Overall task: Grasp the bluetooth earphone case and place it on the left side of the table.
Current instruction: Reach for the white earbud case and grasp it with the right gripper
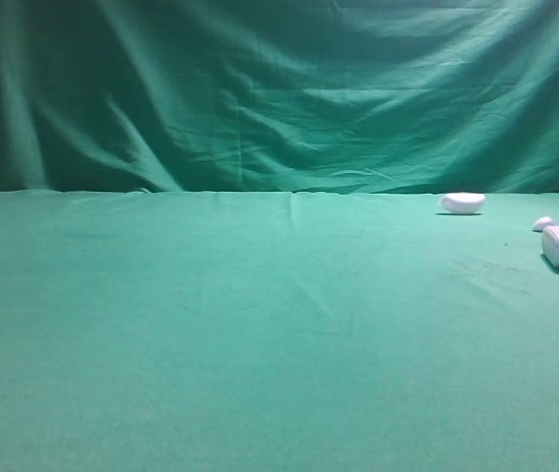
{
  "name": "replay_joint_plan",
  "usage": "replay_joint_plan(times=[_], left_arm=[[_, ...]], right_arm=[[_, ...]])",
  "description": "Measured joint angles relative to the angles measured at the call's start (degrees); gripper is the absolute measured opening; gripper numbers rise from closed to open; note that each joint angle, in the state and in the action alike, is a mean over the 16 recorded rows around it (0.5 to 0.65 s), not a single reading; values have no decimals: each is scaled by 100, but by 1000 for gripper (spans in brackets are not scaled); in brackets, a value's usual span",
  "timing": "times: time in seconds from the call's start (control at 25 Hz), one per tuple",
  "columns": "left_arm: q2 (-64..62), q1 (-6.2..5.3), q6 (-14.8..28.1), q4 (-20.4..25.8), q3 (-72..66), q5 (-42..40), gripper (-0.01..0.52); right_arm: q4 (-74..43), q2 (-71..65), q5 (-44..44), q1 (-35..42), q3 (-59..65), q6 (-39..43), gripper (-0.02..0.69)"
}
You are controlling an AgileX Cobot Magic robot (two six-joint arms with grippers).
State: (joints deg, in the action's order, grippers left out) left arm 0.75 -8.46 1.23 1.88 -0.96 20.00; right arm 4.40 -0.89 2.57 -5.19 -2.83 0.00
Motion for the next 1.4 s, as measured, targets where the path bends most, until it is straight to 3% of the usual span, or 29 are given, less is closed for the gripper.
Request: replay_joint_plan(times=[0.2,0.56,0.84,1.12,1.4], left_arm=[[0,0,0,0,0,0,0],[0,0,0,0,0,0,0],[0,0,0,0,0,0,0],[0,0,0,0,0,0,0],[0,0,0,0,0,0,0]], right_arm=[[81,-466,609,0,-634,-11,0],[288,-1758,3133,0,-1718,-266,0],[412,-2954,4417,-7,-2322,-699,0],[383,-4262,5031,-259,-3075,-919,0],[-47,-5536,4973,-835,-3696,-318,0]])
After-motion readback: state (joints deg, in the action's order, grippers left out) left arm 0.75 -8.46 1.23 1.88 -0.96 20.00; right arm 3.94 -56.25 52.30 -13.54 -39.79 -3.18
